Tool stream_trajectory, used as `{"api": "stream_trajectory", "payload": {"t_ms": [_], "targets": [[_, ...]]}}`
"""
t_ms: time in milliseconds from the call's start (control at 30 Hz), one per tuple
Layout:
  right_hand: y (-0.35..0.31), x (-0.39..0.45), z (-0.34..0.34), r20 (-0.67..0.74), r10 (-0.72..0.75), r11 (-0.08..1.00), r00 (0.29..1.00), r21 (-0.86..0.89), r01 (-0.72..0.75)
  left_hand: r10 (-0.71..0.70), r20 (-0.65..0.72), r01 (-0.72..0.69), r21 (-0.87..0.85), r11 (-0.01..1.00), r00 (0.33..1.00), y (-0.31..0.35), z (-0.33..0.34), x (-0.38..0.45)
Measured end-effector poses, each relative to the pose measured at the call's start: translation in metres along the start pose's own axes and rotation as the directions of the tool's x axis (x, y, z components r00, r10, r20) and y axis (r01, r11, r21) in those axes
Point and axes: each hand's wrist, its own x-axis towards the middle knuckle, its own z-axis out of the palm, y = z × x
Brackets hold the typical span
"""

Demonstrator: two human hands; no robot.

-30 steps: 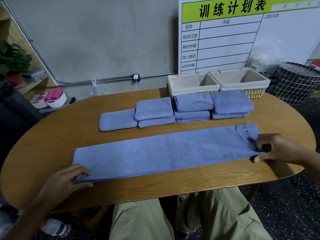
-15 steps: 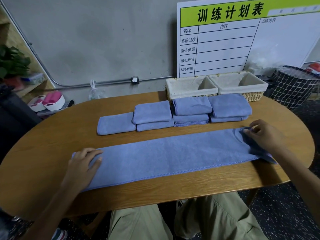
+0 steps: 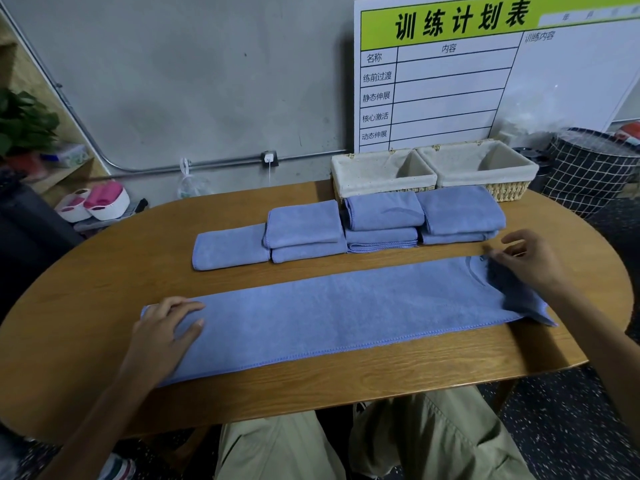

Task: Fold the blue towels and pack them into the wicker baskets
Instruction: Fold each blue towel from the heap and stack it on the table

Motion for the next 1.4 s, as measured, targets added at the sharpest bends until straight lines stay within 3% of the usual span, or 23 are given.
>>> {"api": "stream_trajectory", "payload": {"t_ms": [267,433,600,700,800,967,1033,1100,1167,1267,1400], "targets": [[0.002,0.02,-0.008,-0.117,-0.042,0.988,0.992,0.144,0.059,-0.002,0.012,0.002,-0.001,1.0,1.0,0.001,-0.003,-0.001],[0.004,0.041,-0.003,-0.07,-0.071,0.994,0.995,-0.092,0.065,0.025,0.009,-0.025,0.004,1.0,1.0,0.001,-0.004,0.001],[-0.001,0.022,0.0,-0.047,-0.081,0.985,0.996,-0.158,0.073,0.038,0.029,-0.041,0.105,0.994,0.999,-0.002,-0.006,0.004],[0.001,-0.001,0.002,-0.053,-0.129,0.97,0.99,-0.213,0.115,0.019,0.01,-0.019,0.081,0.997,1.0,0.002,-0.003,0.005],[0.01,-0.01,0.006,-0.034,-0.217,0.892,0.976,-0.413,0.184,0.011,0.044,-0.014,0.068,0.998,0.999,0.002,0.001,0.008],[0.008,-0.019,0.004,-0.134,-0.244,0.802,0.96,-0.585,0.122,0.029,0.026,-0.034,0.178,0.983,0.999,0.008,0.0,0.016],[-0.009,-0.03,0.019,-0.195,-0.417,0.752,0.888,-0.622,0.216,0.088,-0.034,-0.083,0.111,0.99,0.996,0.037,0.005,0.018],[-0.04,-0.052,0.051,-0.083,-0.576,0.698,0.814,-0.568,0.436,0.152,-0.014,-0.152,0.005,0.988,0.988,0.084,0.013,0.018],[-0.064,-0.073,0.085,0.11,-0.608,0.688,0.786,-0.419,0.592,0.16,0.139,-0.159,-0.02,0.987,0.977,0.121,0.029,0.017],[-0.063,-0.084,0.11,0.358,-0.437,0.749,0.825,-0.364,0.554,0.089,0.268,-0.114,0.079,0.99,0.959,0.131,0.047,0.016],[-0.038,-0.067,0.09,0.406,-0.282,0.771,0.869,-0.443,0.457,-0.04,0.282,-0.038,0.265,0.964,0.959,0.1,0.039,0.017]]}}
